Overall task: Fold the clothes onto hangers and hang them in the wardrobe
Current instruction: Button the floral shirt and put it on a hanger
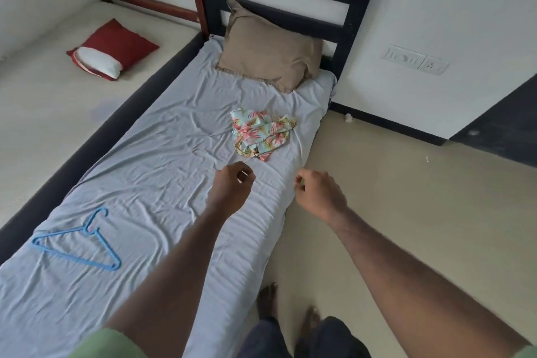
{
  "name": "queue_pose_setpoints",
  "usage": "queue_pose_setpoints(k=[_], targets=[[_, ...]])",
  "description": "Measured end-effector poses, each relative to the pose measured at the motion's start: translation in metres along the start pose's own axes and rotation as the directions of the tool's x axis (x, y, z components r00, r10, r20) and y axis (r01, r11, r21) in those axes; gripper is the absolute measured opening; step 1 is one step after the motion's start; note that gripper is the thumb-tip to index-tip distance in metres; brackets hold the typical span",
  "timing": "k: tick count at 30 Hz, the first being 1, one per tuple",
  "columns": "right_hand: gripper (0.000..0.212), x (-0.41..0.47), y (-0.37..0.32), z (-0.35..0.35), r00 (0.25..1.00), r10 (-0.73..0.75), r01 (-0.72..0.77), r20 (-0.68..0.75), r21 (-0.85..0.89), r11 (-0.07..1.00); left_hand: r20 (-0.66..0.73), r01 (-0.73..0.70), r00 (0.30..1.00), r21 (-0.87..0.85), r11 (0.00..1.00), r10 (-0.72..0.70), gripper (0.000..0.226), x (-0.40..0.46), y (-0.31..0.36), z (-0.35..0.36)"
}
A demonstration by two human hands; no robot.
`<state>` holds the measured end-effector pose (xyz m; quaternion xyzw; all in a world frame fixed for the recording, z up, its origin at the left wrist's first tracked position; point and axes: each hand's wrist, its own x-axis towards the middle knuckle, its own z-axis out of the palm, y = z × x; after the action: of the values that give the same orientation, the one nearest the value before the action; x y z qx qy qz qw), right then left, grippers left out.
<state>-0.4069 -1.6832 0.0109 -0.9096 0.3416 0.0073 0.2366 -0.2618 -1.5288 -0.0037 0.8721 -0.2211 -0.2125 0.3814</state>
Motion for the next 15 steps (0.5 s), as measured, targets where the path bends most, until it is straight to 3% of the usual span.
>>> queue_pose_setpoints(k=[7,10,15], targets=[[0.01,0.143,0.033,0.094,0.993,-0.015,0.006,0.118,0.072,0.997,0.043,0.112,0.993,0.009,0.994,-0.112,0.006,0.129,-0.062,0.063],[0.013,0.212,0.055,0.157,0.985,-0.035,0.006,0.171,0.168,0.986,0.139,0.136,0.981,0.018,0.991,-0.137,0.02,0.189,-0.097,0.106],[0.014,0.323,0.095,0.281,0.989,-0.036,-0.001,0.142,0.249,0.969,0.319,0.049,0.94,0.222,0.974,-0.12,0.05,0.308,-0.179,0.195]])
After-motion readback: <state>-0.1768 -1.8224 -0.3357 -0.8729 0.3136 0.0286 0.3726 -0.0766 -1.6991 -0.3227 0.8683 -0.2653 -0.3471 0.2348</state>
